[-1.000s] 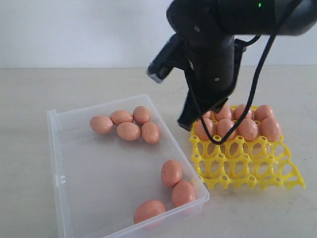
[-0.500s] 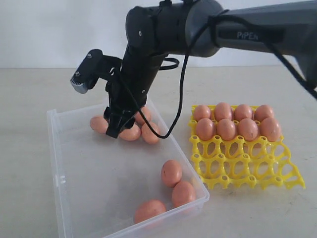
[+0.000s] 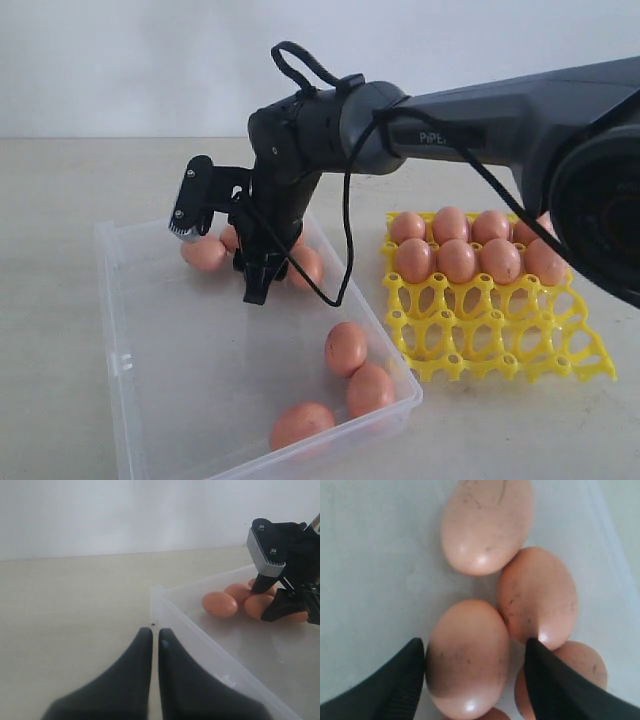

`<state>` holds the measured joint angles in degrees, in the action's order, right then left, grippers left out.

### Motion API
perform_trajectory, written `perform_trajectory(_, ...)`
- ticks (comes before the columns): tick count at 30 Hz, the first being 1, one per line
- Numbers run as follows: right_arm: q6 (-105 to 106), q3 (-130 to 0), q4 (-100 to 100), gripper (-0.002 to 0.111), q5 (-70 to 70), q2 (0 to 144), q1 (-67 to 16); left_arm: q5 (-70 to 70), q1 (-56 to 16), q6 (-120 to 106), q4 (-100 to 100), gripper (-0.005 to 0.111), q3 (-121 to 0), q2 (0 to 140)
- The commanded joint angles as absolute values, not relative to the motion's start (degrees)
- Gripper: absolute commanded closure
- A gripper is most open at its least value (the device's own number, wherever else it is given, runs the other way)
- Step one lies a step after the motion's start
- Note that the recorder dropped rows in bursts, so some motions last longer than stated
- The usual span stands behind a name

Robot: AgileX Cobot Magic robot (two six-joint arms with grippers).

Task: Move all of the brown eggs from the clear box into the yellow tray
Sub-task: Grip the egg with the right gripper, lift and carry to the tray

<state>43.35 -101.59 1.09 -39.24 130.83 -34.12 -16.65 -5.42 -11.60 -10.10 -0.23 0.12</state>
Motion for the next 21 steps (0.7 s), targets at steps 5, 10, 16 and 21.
perform_trajectory(5, 40.52, -101.89, 1.98, 0.06, -35.96, 133.92, -33.81, -16.25, -5.72, -11.63, -10.0, 0.103, 0.0, 0.0)
perform_trajectory(10, 37.73, -101.89, 1.98, 0.09, -35.82, 133.79, -33.81, -16.25, -5.72, -11.63, -10.0, 0.103, 0.0, 0.0)
perform_trajectory(16, 31.19, -101.89, -1.6, 0.108, -39.89, 132.63, -33.81, -16.25, -5.72, -11.63, -10.0, 0.103, 0.0, 0.0)
perform_trajectory(21, 31.86, -95.46, -19.47, 0.108, -37.24, 123.48, -33.54, -16.25, -5.72, -11.63, -10.0, 0.103, 0.0, 0.0)
